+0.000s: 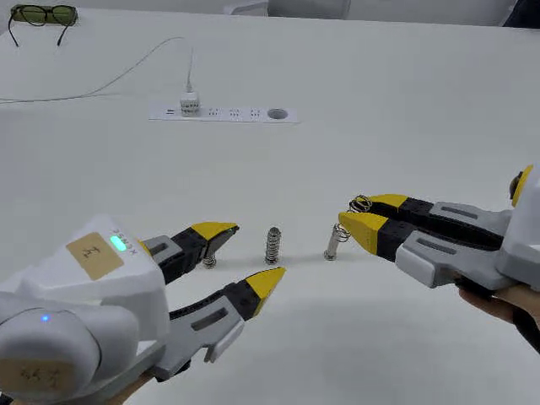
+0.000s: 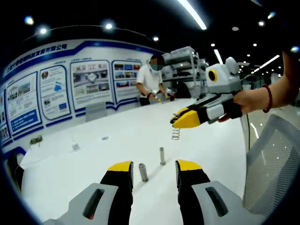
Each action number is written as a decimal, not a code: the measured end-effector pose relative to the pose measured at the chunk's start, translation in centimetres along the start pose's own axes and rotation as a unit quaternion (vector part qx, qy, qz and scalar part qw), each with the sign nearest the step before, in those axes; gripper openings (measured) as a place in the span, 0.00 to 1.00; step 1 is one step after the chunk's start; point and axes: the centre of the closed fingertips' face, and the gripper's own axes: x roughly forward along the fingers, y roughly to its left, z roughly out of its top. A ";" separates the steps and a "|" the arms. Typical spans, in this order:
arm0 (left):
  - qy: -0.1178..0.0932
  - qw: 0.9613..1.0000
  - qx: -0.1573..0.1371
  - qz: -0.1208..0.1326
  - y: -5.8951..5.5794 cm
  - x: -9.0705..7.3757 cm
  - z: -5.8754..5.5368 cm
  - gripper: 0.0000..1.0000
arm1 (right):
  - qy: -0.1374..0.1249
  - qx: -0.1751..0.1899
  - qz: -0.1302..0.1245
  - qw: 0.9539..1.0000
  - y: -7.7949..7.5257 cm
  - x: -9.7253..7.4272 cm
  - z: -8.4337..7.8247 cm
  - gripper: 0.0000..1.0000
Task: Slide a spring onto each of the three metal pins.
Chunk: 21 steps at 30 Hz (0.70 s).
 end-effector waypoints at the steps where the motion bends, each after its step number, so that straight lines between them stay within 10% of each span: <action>1: 0.001 1.000 -0.001 0.003 0.2 -0.1 -0.1 0.37 | 0.000 -0.005 -0.004 1.000 -0.3 0.1 0.0 0.12; 21: 0.012 0.998 -0.047 0.046 2.8 -0.9 -1.6 0.49 | 0.019 -0.033 -0.037 0.999 -2.8 1.6 -1.1 0.12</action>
